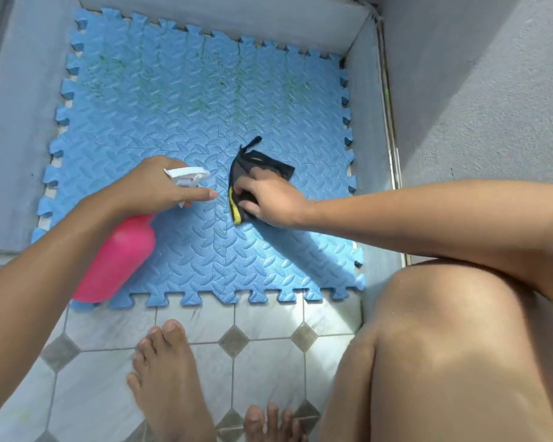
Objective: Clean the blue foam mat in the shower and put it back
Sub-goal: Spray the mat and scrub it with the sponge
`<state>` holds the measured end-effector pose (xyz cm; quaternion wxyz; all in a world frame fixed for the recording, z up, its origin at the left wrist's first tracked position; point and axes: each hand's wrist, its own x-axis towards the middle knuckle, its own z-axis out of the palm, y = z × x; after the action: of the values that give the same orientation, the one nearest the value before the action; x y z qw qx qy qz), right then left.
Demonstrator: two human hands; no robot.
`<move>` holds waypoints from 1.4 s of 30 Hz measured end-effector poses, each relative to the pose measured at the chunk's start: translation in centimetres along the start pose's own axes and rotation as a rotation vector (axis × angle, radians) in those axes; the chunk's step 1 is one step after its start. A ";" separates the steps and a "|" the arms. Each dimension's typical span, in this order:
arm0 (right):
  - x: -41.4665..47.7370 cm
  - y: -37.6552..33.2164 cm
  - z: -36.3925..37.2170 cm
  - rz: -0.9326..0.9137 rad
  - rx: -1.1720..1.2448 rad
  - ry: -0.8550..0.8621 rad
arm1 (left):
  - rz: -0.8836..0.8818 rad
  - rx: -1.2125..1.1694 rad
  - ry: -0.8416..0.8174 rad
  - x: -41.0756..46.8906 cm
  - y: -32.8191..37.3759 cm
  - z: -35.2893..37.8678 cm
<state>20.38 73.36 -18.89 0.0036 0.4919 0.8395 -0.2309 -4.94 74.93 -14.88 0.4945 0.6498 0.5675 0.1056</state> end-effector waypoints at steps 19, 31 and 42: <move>-3.0 12.5 -4.8 0.475 -0.299 -0.012 | -0.042 0.138 0.159 0.3 -0.7 -0.2; -0.8 8.0 -2.8 -0.122 -0.231 -0.125 | -0.120 0.064 0.380 2.9 1.9 -1.5; 1.4 14.4 -5.5 0.739 0.112 0.209 | -0.119 0.041 0.512 5.3 3.2 -4.8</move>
<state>32.82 82.56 -19.79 -0.0257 0.7816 0.5875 -0.2081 -4.48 82.33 -12.32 0.3267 0.5772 0.7135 0.2259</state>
